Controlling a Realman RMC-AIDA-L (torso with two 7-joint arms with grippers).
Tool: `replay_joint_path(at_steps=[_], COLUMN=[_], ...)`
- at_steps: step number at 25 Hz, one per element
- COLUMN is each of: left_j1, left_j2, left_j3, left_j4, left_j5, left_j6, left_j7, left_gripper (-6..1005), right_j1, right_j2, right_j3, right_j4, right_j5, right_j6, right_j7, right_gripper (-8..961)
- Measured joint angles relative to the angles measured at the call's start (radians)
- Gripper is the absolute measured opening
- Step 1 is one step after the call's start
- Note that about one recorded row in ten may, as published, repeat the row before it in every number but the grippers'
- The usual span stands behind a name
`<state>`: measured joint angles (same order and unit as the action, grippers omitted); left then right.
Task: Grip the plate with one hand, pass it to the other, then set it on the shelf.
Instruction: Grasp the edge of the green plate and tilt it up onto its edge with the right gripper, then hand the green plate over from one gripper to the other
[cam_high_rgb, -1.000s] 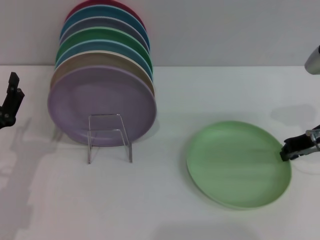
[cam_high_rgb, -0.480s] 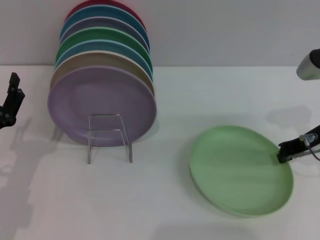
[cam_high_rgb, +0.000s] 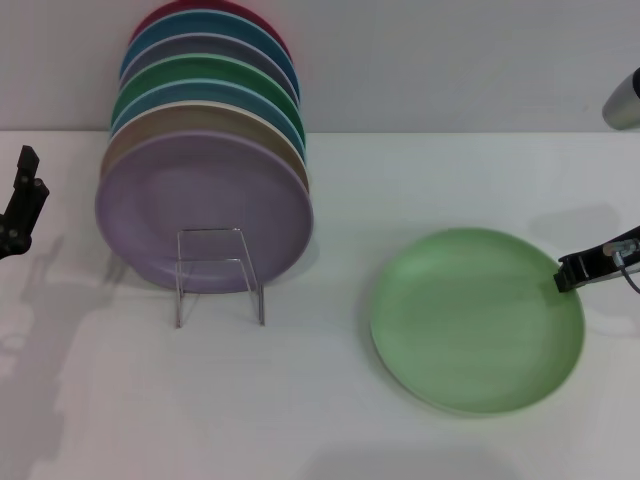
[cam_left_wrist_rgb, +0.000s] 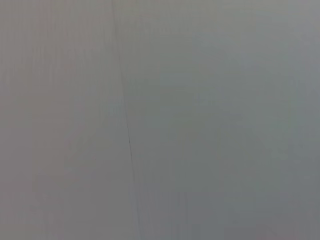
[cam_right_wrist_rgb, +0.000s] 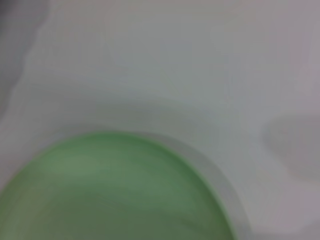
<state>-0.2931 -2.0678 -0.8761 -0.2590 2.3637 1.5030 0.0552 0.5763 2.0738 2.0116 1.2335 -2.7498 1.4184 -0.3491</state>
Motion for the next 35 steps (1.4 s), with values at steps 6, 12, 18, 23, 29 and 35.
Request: replay_joint_path(at_steps=[6,12,18,23,29,35], left_j1=[0.002,-0.003,0.004,0.097,0.182,0.154], left_j2=[0.000,0.000,0.046,0.221,0.326,0.280], left_j3=[0.000,-0.001,0.003,-0.052,-0.293,-0.384], left_j4=[-0.002,-0.005,-0.127,-0.568,-1.242,-1.631], left_j5=[0.000,0.000,0.027,0.181,0.414,0.444], left_j6=[0.006,0.015,-0.013,-0.365,-1.127,-1.777], left_j7=[0.000,0.000,-0.016,-0.046,-0.145,-0.039], left_gripper=[784,785,785,784,785,785], right_j1=[-0.067,-0.176,-0.289,-0.402,-0.517,-0.547], right_j2=[0.002,0.003,0.005,0.010,0.013,0.014], right_j3=[-0.015,-0.048,-0.055,-0.074,-0.076,-0.053], right_j4=[0.119,0.259,0.323,0.363,0.332,0.166], right_j5=[0.101,0.253,0.419,0.523,0.725,1.017], right_j6=[-0.034,-0.117,-0.201,-0.291,-0.446,-0.511], right_j7=[-0.043,-0.128,-0.249,-0.372,-0.618,-0.991], right_gripper=[14,14,14,14,15,15])
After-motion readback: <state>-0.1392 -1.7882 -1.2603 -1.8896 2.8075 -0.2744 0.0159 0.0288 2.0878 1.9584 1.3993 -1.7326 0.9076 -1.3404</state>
